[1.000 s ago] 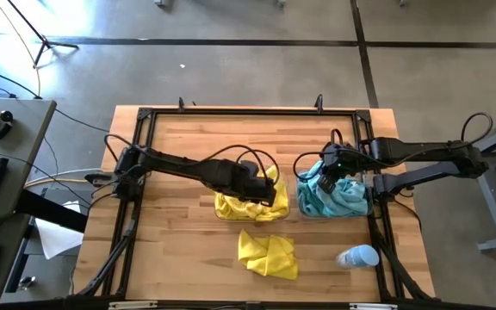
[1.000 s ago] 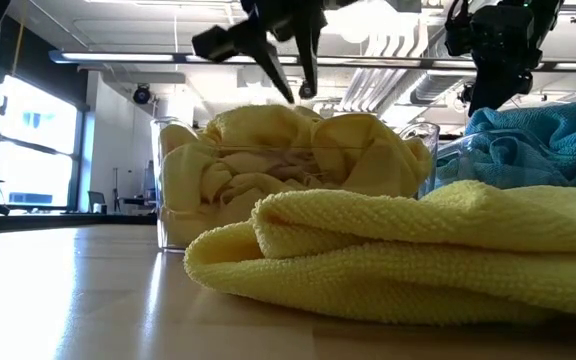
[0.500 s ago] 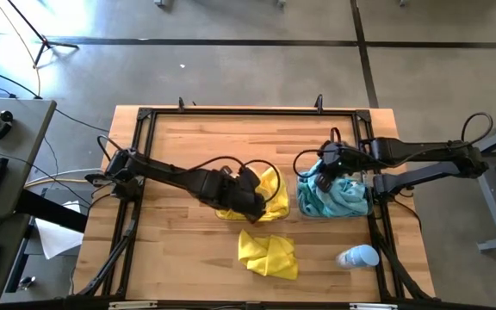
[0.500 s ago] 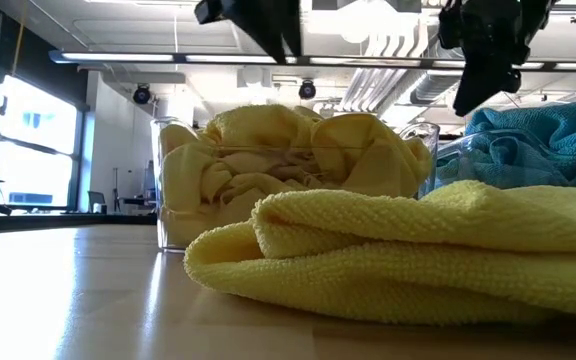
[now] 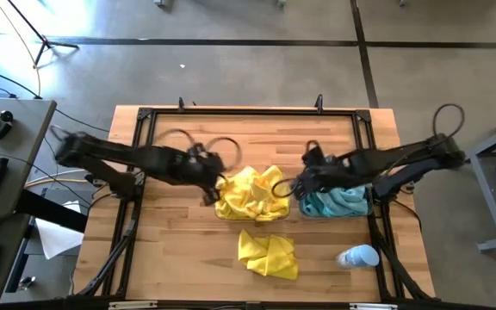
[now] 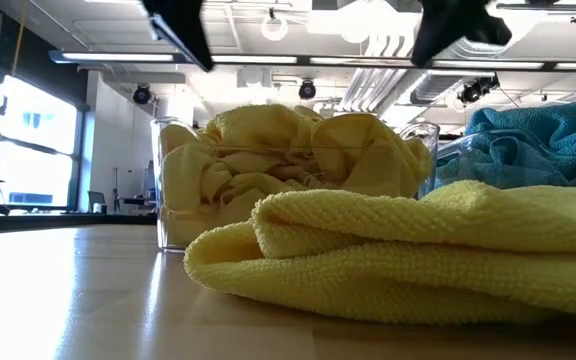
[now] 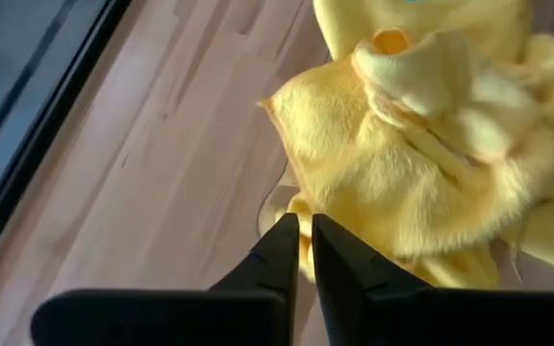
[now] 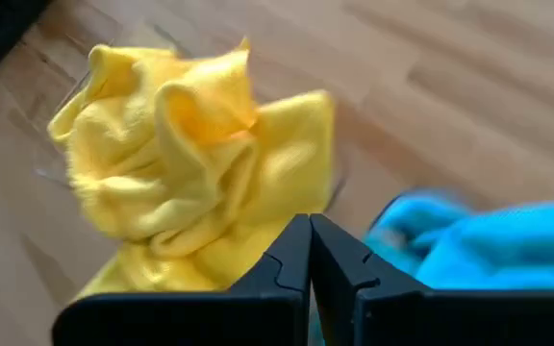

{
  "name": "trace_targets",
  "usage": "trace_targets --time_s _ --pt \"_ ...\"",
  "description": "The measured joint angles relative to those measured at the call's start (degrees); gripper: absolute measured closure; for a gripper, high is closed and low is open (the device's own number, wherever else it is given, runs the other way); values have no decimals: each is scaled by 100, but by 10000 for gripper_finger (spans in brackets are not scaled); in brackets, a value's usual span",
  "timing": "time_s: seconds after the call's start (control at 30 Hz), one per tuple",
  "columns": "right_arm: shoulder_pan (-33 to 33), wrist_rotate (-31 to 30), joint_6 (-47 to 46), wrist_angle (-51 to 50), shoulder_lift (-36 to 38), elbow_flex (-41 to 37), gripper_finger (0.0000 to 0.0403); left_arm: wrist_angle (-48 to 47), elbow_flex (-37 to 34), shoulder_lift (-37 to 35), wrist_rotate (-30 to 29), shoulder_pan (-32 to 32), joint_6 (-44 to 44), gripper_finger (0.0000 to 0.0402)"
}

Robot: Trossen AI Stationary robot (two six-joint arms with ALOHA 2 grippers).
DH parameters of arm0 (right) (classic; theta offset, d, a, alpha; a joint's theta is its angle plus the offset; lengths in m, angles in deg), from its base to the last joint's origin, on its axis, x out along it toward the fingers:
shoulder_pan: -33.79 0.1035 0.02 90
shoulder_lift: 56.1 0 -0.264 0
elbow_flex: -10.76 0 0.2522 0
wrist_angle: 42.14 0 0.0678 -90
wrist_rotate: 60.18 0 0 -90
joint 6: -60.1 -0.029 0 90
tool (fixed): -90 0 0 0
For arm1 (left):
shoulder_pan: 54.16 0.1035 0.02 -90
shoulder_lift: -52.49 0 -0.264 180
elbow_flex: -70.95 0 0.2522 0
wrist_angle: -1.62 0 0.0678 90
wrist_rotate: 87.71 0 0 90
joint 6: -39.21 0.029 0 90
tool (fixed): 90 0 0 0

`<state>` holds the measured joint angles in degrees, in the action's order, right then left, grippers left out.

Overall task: Sort microfiber towel by color & place in baskets
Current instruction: Put the yellow microfiber cloth into the left transparent bin

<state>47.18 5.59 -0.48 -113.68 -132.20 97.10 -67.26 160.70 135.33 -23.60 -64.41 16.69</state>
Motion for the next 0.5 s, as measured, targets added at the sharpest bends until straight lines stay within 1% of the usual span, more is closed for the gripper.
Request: trace_targets --time_s 0.13,0.27,0.4,0.5 --pt "465 46 -1292 -651 -839 883 400 366 -852 -1095 268 96 124 381" --pt "914 237 -2323 -1378 -1745 1925 401 406 -1336 -1962 486 90 133 381" --pt "1279 550 -3137 -1872 -2638 2946 402 373 -1671 -2582 731 71 118 381" --pt "1517 847 -3539 -2082 -3295 3609 402 380 -1860 -2943 826 71 118 381"
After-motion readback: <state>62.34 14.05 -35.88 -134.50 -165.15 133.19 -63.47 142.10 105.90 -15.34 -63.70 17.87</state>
